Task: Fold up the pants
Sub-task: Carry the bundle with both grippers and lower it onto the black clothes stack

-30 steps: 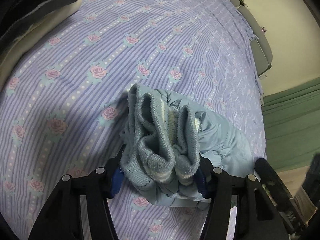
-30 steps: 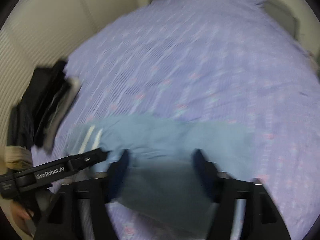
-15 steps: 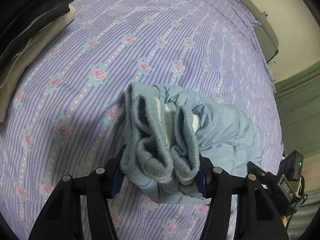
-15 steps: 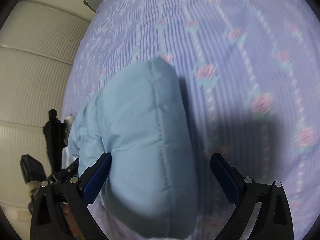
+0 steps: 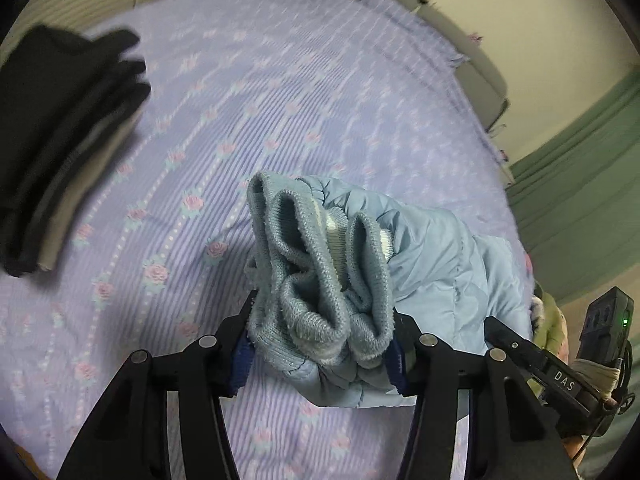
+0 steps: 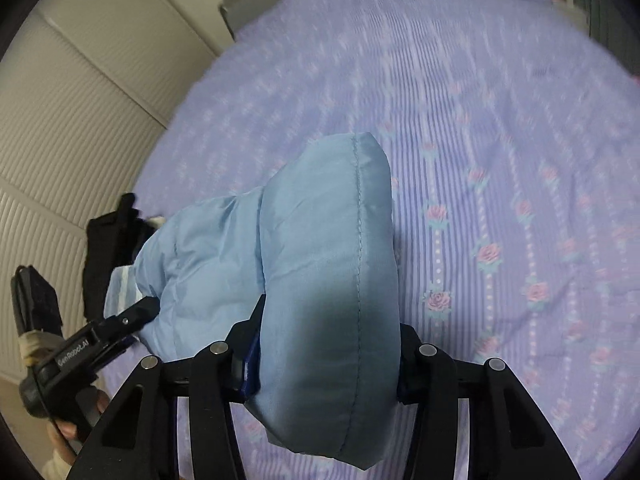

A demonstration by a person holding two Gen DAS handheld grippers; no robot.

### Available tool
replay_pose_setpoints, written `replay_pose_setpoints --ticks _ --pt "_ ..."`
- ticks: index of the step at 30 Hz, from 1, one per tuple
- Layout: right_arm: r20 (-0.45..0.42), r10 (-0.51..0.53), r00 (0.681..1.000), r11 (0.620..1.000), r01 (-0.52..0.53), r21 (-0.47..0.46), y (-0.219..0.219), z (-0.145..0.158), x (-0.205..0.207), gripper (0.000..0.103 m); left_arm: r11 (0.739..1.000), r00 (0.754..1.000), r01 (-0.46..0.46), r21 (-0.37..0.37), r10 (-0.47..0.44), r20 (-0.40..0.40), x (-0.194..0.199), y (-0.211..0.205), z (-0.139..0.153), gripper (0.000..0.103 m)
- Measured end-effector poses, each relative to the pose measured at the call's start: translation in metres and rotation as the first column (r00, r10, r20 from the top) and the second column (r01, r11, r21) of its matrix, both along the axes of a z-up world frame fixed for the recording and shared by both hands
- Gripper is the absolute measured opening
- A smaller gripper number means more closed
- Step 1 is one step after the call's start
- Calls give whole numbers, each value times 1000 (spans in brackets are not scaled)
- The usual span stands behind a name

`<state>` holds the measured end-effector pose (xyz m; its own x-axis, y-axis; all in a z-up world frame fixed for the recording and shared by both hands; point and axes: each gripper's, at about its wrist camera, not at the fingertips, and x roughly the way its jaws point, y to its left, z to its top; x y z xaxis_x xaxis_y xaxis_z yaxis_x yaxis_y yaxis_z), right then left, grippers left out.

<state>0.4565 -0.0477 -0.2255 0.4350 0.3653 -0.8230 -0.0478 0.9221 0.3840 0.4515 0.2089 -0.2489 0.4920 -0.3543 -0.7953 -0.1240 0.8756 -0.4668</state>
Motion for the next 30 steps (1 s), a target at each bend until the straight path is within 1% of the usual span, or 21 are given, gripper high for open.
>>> replay_pose_setpoints --ticks 4,9,10,11,15,18,21,26,30 --pt "72 -12 997 1000 12 -2 -3 45 -38 49 1000 998 25 14 -25 60 -26 5 44 53" --pt "138 -30 990 1000 31 -5 0 92 -74 49 999 992 46 19 -48 118 -52 6 87 53" --pt "155 -31 987 999 32 -2 0 102 -81 49 999 990 46 21 -48 132 -58 7 96 53" --pt "164 -30 986 1000 31 0 3 106 -86 49 999 987 45 24 -48 151 -64 7 106 53" --pt "222 -21 975 1000 17 18 0 139 -108 49 999 977 22 37 -30 212 -87 6 134 53" --pt "254 -6 967 999 -2 33 -2 154 -119 49 999 969 -6 49 -7 249 -102 4 153 53" --pt "287 11 958 999 -25 45 -1 163 -126 49 998 959 -30 56 13 283 -115 6 167 53" --pt "309 44 950 998 -58 38 2 172 -135 49 997 954 -61 48 44 296 -129 18 178 53" --pt "337 83 938 995 -100 31 21 181 -138 49 995 949 -94 42 77 306 -138 39 184 53"
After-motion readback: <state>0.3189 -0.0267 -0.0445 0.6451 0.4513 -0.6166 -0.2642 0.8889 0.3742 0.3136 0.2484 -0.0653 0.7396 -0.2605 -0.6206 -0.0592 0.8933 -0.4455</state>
